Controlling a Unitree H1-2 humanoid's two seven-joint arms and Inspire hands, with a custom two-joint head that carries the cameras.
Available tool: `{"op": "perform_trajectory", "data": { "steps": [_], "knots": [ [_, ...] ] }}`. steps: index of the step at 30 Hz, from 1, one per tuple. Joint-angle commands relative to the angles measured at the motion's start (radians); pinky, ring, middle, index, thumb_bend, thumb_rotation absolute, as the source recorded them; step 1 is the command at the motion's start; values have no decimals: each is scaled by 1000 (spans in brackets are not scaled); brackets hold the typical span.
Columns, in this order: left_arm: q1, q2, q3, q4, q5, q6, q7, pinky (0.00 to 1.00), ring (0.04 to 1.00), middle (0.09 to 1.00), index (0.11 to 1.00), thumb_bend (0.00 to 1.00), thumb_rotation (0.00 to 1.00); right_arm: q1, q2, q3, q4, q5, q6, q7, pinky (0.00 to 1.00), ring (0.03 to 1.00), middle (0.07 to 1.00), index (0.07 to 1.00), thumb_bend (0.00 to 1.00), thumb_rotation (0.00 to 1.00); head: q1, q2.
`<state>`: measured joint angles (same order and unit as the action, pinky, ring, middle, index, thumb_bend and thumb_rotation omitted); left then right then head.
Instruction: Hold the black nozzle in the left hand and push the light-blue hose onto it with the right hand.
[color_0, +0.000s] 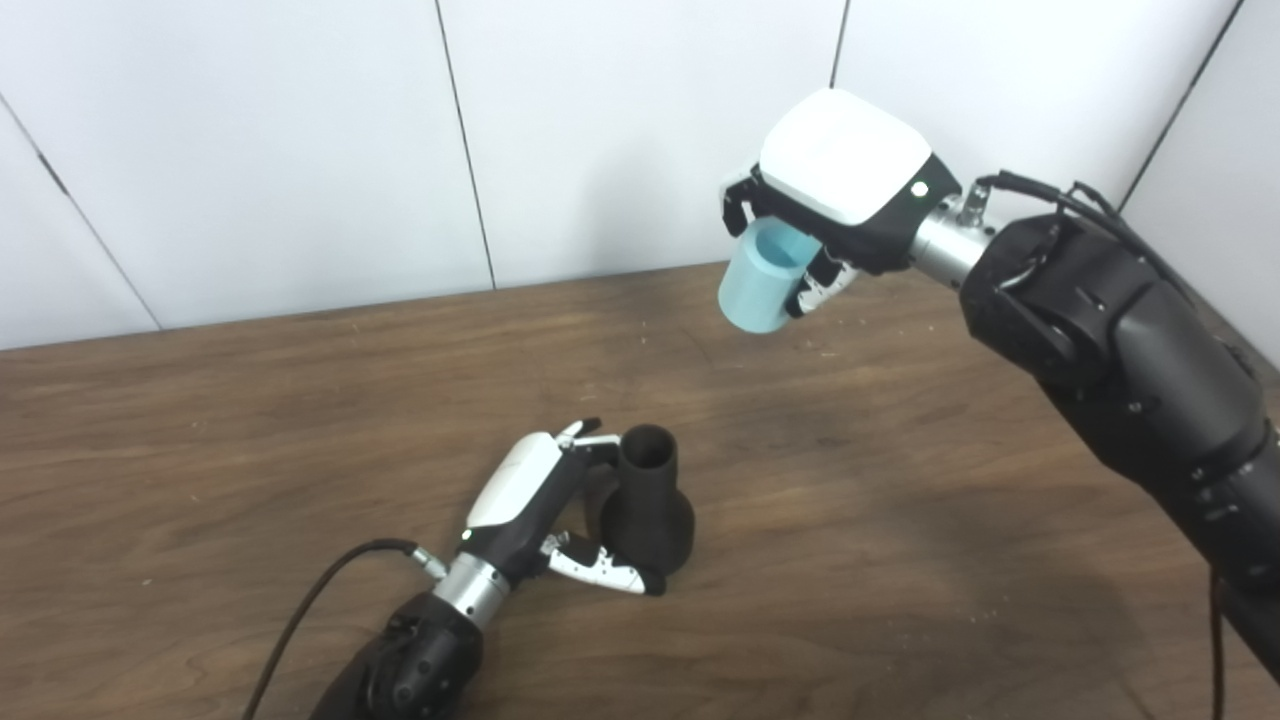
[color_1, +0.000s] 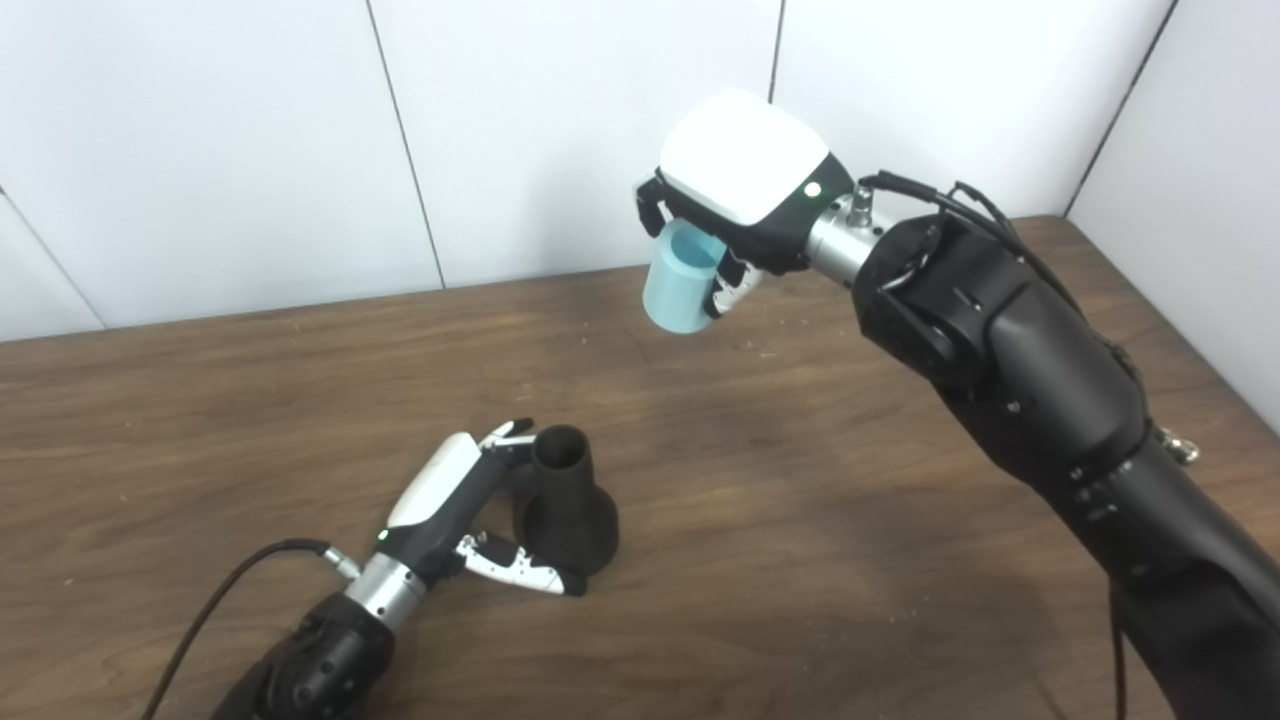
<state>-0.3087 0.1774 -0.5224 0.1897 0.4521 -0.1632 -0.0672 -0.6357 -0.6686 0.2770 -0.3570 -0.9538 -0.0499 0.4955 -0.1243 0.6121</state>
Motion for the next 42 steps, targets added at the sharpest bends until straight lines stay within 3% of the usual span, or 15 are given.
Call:
{"op": "perform_trajectory", "data": {
  "steps": [1,6,12,22,42],
  "knots": [
    [114,-18,-82,94,64,89,-87,949,717,549,443,514,0,-58,1,-30,-43,19,-2,30,287,376,461,528,516,0,0,0],
    [113,-23,-83,95,63,89,-86,951,717,548,443,514,0,-74,25,-44,-73,61,19,121,257,359,465,533,513,0,12,4],
    [108,-32,-90,94,68,89,-83,957,725,548,443,514,0,-126,66,-34,-124,153,72,291,248,350,480,540,510,0,35,13],
    [103,-35,-100,96,67,97,-85,944,729,547,443,514,0,-183,98,-23,-138,209,126,426,247,353,465,533,511,0,40,20],
    [101,-30,-105,89,65,104,-87,943,732,546,442,515,0,-193,139,-8,-224,165,181,511,188,336,463,531,510,0,38,25]
  ]
}}
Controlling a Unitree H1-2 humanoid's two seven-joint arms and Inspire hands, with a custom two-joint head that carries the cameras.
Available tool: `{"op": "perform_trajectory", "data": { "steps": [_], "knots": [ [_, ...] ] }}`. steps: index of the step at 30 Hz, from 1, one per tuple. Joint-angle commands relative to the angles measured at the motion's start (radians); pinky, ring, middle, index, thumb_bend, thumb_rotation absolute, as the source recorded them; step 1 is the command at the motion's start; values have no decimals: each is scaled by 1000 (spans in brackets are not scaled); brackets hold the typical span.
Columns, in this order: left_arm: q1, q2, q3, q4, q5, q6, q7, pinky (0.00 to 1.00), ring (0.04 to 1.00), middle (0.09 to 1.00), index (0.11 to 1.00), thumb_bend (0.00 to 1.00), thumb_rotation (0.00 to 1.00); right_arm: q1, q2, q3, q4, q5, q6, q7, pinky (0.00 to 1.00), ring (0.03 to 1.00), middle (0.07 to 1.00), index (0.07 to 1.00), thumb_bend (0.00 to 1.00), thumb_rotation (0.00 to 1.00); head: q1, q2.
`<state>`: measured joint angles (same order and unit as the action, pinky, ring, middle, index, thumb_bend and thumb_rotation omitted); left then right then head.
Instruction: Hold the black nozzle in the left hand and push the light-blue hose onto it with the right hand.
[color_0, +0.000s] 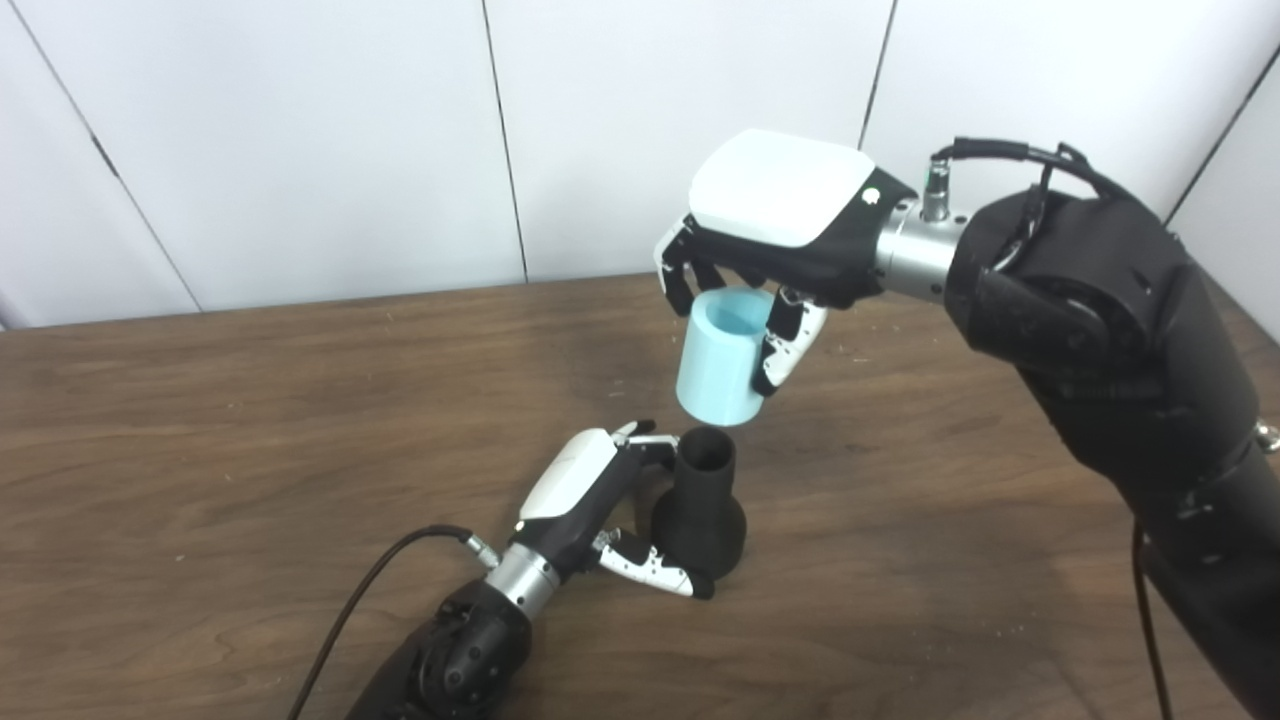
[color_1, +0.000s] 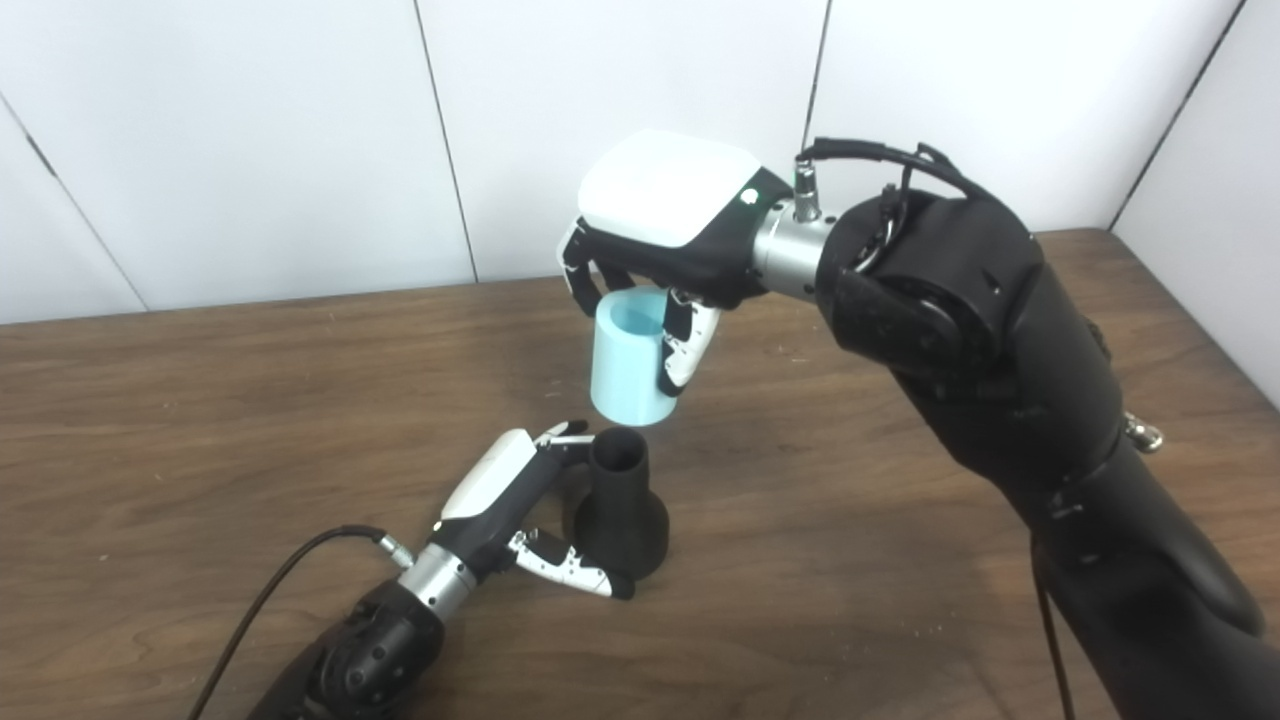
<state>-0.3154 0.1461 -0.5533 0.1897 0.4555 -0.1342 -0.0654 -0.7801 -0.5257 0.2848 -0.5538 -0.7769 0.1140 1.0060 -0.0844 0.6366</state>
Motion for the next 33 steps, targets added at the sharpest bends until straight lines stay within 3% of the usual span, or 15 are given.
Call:
{"op": "perform_trajectory", "data": {
  "steps": [1,33],
  "knots": [
    [107,1,-74,89,62,75,-89,943,732,546,442,515,0,-50,-3,-16,-30,-14,19,3,188,336,463,530,510,0,0,2],
    [106,4,-72,82,61,75,-88,948,730,545,442,515,0,-75,14,-16,-134,23,48,113,248,361,481,528,513,0,-6,17]
  ]
}}
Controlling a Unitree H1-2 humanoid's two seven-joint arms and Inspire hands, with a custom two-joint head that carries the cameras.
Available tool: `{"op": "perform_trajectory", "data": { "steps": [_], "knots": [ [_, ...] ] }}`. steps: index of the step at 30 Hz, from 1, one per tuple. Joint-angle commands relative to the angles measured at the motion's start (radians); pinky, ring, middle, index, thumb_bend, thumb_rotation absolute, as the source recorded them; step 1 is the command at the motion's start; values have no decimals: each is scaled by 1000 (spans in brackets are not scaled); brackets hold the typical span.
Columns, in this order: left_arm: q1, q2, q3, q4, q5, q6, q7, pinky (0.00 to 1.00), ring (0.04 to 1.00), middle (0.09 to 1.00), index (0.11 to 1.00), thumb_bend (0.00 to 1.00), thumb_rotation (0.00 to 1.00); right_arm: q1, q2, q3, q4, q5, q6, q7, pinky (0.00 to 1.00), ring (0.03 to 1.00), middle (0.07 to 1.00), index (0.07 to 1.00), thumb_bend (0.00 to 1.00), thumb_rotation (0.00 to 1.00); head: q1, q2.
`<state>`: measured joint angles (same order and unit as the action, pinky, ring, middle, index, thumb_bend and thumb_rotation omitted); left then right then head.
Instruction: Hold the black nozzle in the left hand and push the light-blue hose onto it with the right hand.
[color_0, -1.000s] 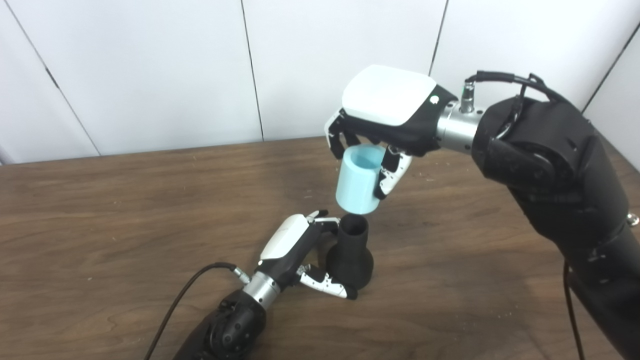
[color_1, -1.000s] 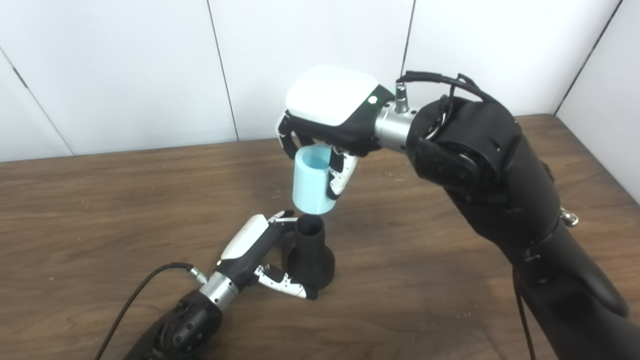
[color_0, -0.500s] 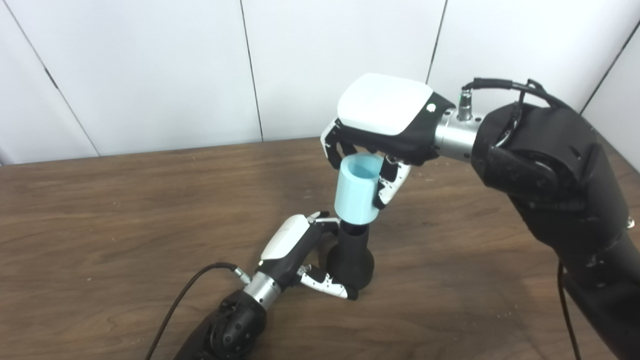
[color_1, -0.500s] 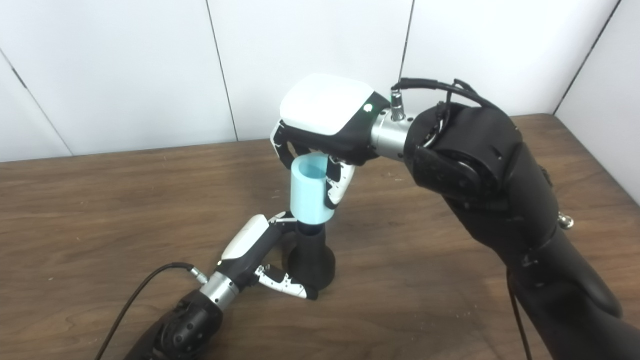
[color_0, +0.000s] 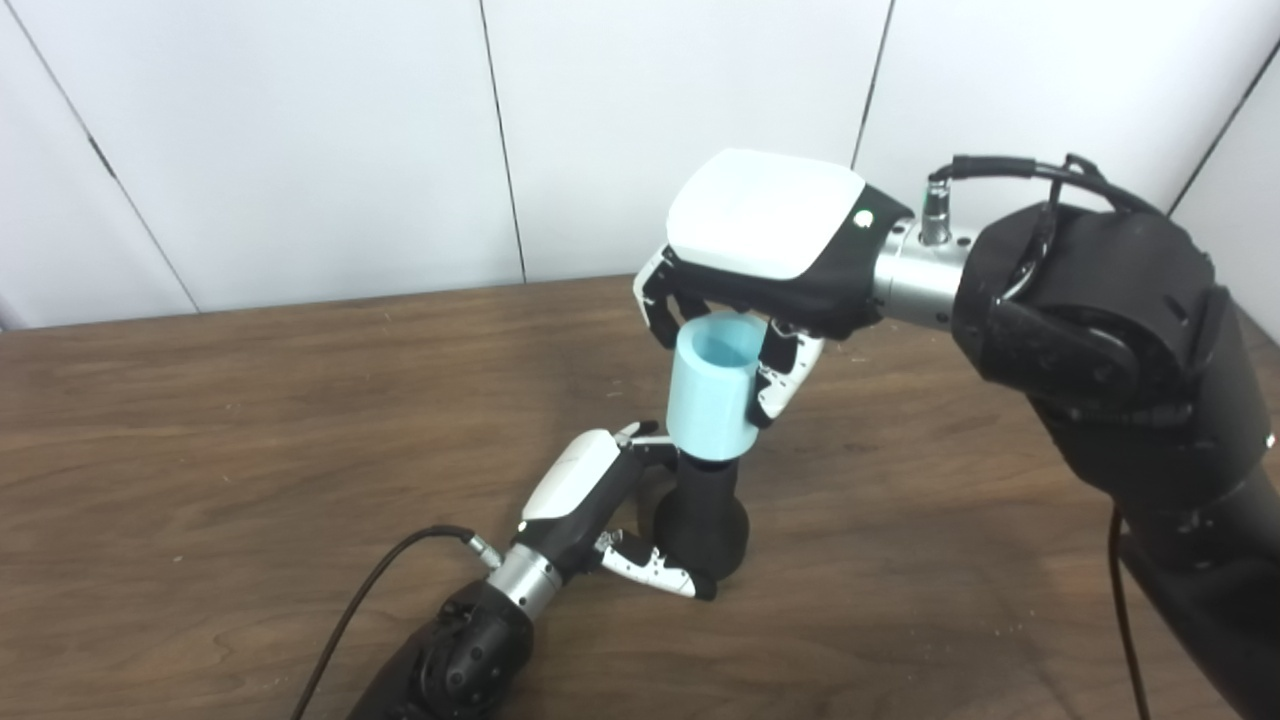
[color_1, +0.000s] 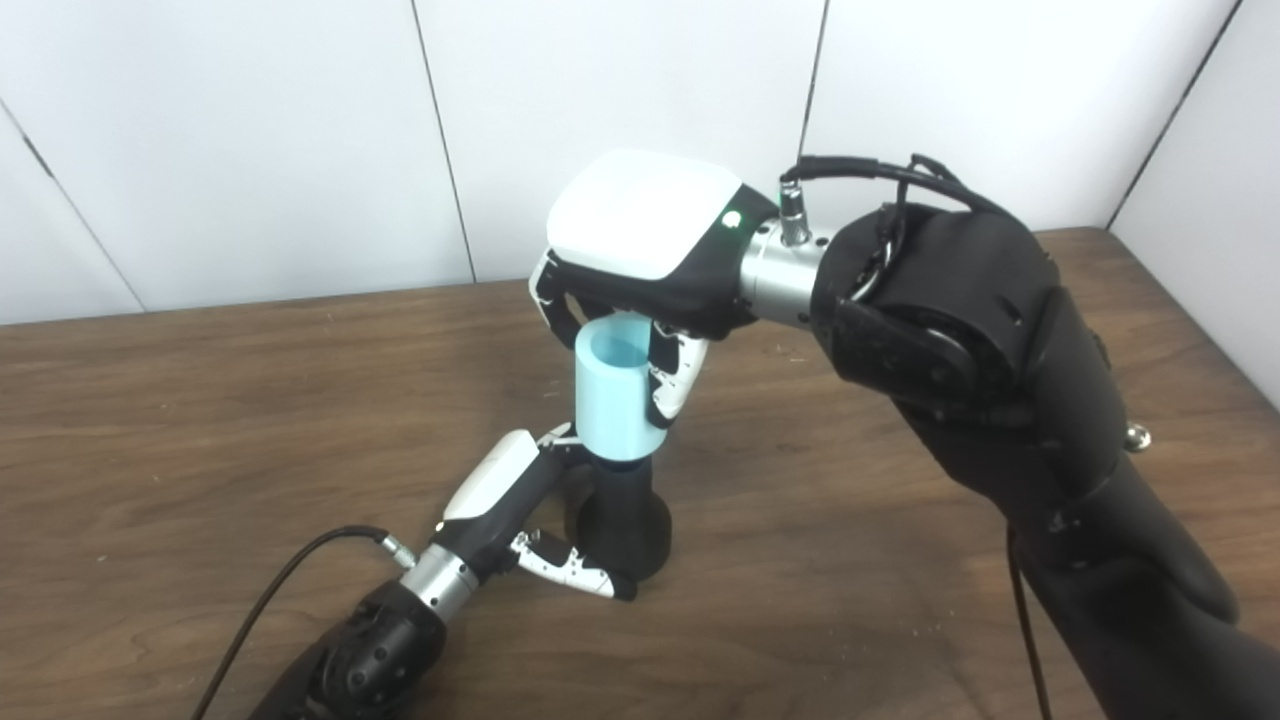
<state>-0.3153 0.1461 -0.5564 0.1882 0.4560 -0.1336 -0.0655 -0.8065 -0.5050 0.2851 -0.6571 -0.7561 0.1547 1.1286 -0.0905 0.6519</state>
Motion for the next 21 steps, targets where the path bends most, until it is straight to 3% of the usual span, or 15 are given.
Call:
{"op": "perform_trajectory", "data": {
  "steps": [1,21],
  "knots": [
    [105,4,-70,84,61,75,-88,949,730,545,442,515,0,-47,-6,-15,-31,4,5,-10,248,362,481,528,513,0,0,2],
    [107,5,-69,74,57,79,-91,952,727,545,442,515,0,-21,-12,-5,13,-3,-56,-49,211,344,452,526,511,0,-2,6]
  ]
}}
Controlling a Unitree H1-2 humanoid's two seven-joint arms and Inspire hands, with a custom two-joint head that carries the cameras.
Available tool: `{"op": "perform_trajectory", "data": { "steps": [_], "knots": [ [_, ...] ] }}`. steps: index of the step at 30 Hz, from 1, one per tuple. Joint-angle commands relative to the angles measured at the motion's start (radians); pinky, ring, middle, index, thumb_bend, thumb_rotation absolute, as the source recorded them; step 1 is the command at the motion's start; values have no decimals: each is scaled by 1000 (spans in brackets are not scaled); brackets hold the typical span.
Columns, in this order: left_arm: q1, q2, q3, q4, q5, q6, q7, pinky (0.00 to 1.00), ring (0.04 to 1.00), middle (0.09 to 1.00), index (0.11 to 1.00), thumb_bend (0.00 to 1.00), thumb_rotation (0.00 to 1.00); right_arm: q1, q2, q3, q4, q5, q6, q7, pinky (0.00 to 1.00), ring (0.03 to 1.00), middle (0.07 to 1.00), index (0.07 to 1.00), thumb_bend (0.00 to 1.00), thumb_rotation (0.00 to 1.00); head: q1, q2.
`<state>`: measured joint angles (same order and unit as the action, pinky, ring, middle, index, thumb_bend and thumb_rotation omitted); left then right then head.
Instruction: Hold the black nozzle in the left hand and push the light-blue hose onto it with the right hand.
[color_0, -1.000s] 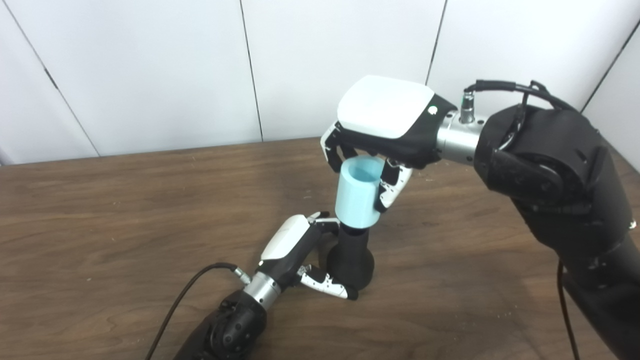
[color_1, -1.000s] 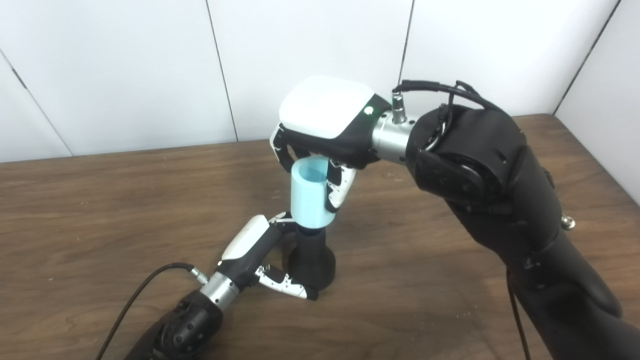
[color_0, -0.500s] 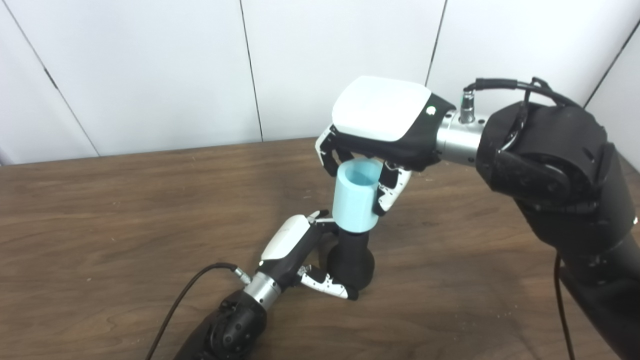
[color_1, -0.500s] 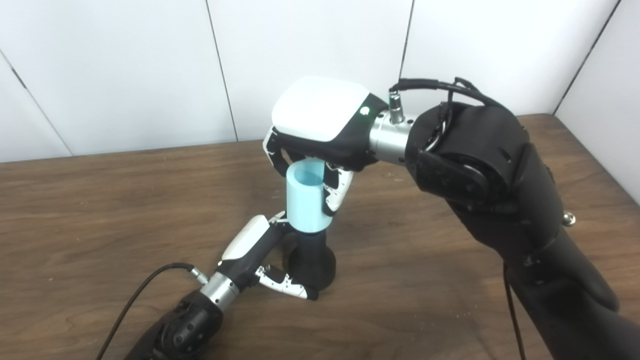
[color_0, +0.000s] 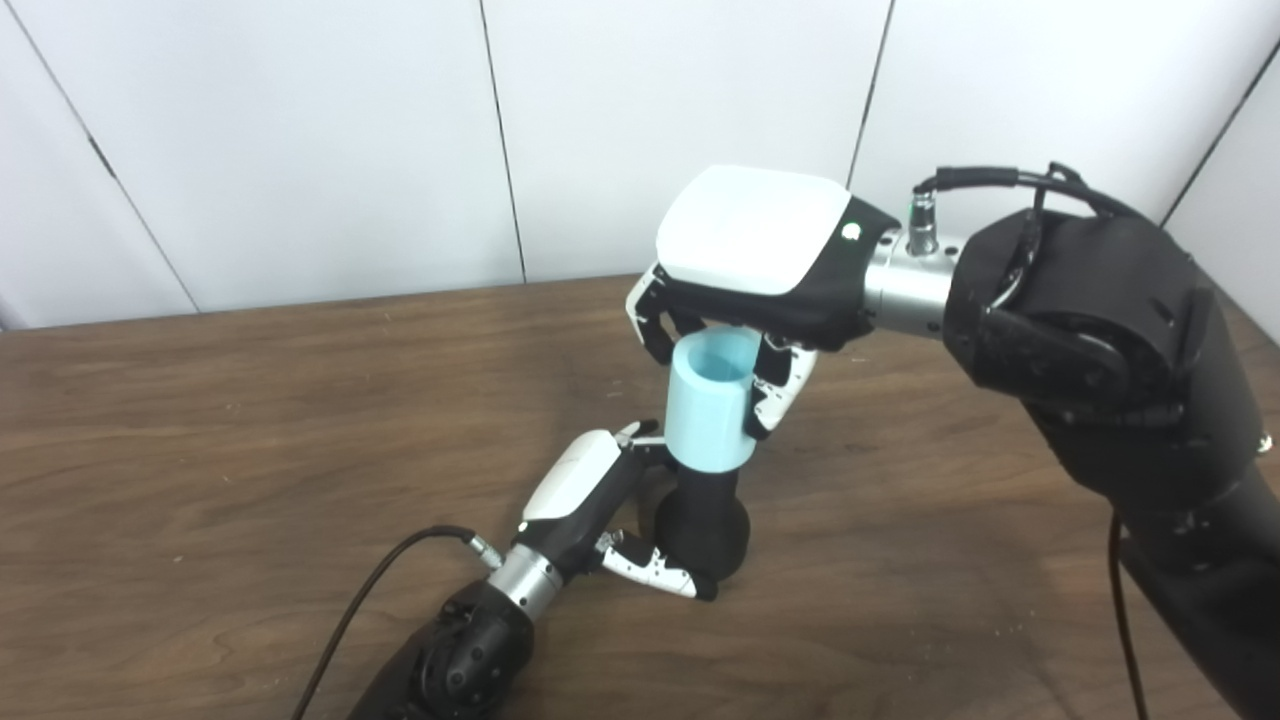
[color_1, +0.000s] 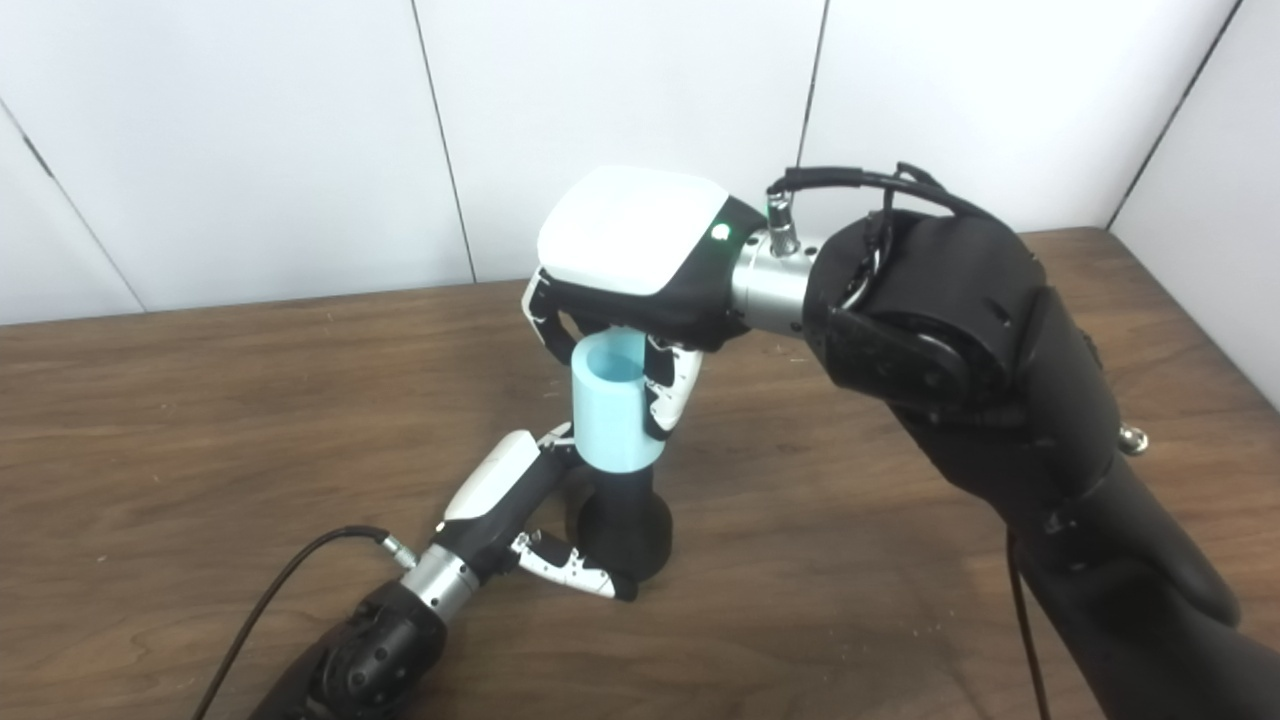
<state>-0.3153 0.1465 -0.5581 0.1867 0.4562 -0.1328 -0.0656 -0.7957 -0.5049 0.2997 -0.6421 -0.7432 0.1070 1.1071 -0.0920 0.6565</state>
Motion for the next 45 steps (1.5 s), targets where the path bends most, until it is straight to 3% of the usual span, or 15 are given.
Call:
{"op": "perform_trajectory", "data": {
  "steps": [1,28,45],
  "knots": [
    [107,5,-68,75,57,78,-91,952,727,545,442,515,0,-31,-13,-19,-2,-16,-8,-29,206,343,451,525,511,0,0,1],
    [108,6,-67,63,60,90,-94,950,727,546,442,515,0,9,-8,-27,19,-29,-44,-83,211,344,453,527,512,0,1,11],
    [107,12,-69,49,59,99,-102,955,727,545,442,515,0,17,-3,-20,5,-35,-29,-57,212,344,458,531,511,0,-1,19]
  ]
}}
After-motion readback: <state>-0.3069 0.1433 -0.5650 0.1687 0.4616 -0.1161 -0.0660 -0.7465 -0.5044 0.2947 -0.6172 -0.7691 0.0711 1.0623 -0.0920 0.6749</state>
